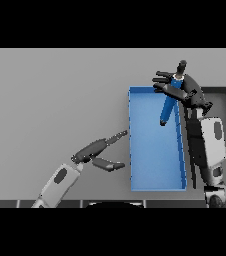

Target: Pick up the blue pipe and place it into the blue bin.

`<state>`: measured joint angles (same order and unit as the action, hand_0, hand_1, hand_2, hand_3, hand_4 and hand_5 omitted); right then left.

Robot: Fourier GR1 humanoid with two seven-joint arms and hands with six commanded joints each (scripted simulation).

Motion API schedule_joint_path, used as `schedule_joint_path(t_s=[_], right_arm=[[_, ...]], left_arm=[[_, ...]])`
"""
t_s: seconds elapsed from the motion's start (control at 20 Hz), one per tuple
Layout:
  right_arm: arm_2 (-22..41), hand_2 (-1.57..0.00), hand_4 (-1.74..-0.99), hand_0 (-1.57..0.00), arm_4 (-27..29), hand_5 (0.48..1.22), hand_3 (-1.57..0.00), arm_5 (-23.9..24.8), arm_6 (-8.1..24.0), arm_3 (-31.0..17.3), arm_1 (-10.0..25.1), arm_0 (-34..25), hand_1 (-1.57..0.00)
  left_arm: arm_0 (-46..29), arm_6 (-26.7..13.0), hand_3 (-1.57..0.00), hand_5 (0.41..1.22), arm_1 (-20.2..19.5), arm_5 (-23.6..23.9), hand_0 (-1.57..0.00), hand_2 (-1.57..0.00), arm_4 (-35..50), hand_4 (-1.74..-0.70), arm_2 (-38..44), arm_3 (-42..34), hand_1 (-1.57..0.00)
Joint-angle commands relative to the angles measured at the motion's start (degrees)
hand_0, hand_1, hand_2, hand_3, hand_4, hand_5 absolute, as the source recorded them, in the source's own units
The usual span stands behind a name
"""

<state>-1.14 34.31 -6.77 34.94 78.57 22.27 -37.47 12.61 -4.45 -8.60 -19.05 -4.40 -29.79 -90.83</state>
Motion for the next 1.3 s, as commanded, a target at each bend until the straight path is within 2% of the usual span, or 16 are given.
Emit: schedule_joint_path(t_s=[0.0,0.05,0.15,0.25,0.3,0.35,0.4,0.5,0.6,0.65,0.75,0.85,0.95,1.05,1.15,1.25], right_arm=[[1.89,-1.57,-1.741,-1.57,0.45,1.120,-1.57,0.74,0.00,0.16,0.71,1.81,-1.57],[4.64,-1.57,-1.741,-1.57,1.62,1.122,-1.57,2.27,0.00,-0.16,2.26,3.34,-1.57],[8.95,-1.57,-1.655,-1.57,3.73,1.124,-1.57,4.00,0.00,-1.30,4.57,5.54,-1.57],[12.34,-1.57,-1.591,-1.57,4.12,1.114,-1.57,3.59,0.00,-2.81,5.70,7.61,-1.57],[15.60,-1.57,-1.599,-1.57,5.96,1.110,-1.33,4.78,0.00,-4.08,7.92,7.72,-1.57],[19.14,-1.39,-1.547,-1.56,7.98,1.133,-1.12,6.60,0.00,-5.90,9.29,7.22,-1.46],[23.50,-1.11,-1.503,-1.31,12.24,1.150,-0.90,9.04,0.00,-6.99,11.42,6.33,-1.17],[32.19,-0.71,-1.392,-0.84,19.82,1.176,-0.57,12.94,-0.01,-9.78,15.02,3.19,-0.75],[37.58,-0.46,-1.285,-0.53,23.42,1.141,-0.37,12.42,0.00,-8.37,17.70,1.69,-0.48],[39.61,-0.36,-1.242,-0.43,23.98,1.081,-0.29,11.54,0.01,-8.74,18.85,0.80,-0.38],[42.11,-0.23,-1.179,-0.27,20.49,0.975,-0.19,10.36,0.01,-8.63,19.79,-0.06,-0.24],[44.64,-0.15,-1.149,-0.17,16.16,0.887,-0.12,9.68,-0.21,-9.38,19.78,-1.42,-0.16],[45.65,-0.09,-1.125,-0.11,13.62,0.821,-0.08,9.16,-2.84,-11.53,18.79,-1.88,-0.10],[45.85,-0.06,-1.125,-0.07,12.79,0.764,-0.05,9.01,-4.20,-12.79,18.61,-1.40,-0.06],[46.23,-0.04,-1.124,-0.04,11.61,0.717,-0.03,9.38,-3.73,-13.84,18.34,-2.53,-0.04],[45.80,-0.02,-1.120,-0.03,12.36,0.702,-0.02,9.37,-5.20,-12.98,18.13,-1.76,-0.03]], left_arm=[[-0.15,0.23,0.00,0.464,-0.40,0.10,0.00,0.00,-0.45,-0.88,0.01,0.25,0.00],[0.41,0.18,0.00,0.463,-0.08,0.47,0.00,0.00,-0.96,-0.88,0.03,0.97,0.00],[0.00,0.09,0.00,0.464,0.21,0.64,0.00,0.00,-0.44,-0.88,-0.05,-0.23,0.00],[0.44,-0.86,0.00,0.460,0.11,0.54,0.00,0.00,0.15,-0.88,0.50,-0.22,0.00],[-0.06,-0.74,0.00,0.457,-0.05,0.42,0.00,0.00,-0.01,-0.89,0.20,-0.31,0.00],[-0.33,-1.33,0.00,0.455,-0.03,0.24,0.00,0.00,0.23,-0.89,0.09,-0.61,0.00],[-0.04,-1.29,0.00,0.453,0.04,0.39,0.00,0.00,-0.02,-0.89,0.15,-0.22,0.00],[0.52,-0.91,0.00,0.453,0.07,0.29,0.00,0.00,0.22,-0.89,0.43,-0.24,0.00],[-0.13,-1.26,0.00,0.453,0.18,0.51,0.00,0.00,-0.07,-0.89,0.05,-0.42,0.00],[-0.01,-1.59,0.00,0.453,0.33,0.53,0.00,0.00,-0.18,-0.89,0.03,0.08,0.00],[0.31,-1.28,0.00,0.454,0.24,0.48,0.00,0.00,-0.05,-0.89,0.28,0.16,0.00],[0.42,-1.02,0.00,0.451,0.24,0.14,0.00,0.00,0.44,-0.90,0.32,-0.23,0.00],[0.54,-1.17,0.00,0.450,0.51,0.25,0.00,0.00,0.24,-0.90,0.23,0.19,0.00],[-0.18,-1.08,0.00,0.455,0.29,0.27,0.00,0.00,0.17,-0.91,0.03,-0.28,0.00],[0.03,-1.00,0.00,0.458,0.46,0.35,0.00,0.00,0.12,-0.91,0.14,0.12,0.00],[1.06,-2.01,0.00,0.460,1.03,0.75,0.00,0.00,0.30,-0.91,0.73,0.98,0.00]])
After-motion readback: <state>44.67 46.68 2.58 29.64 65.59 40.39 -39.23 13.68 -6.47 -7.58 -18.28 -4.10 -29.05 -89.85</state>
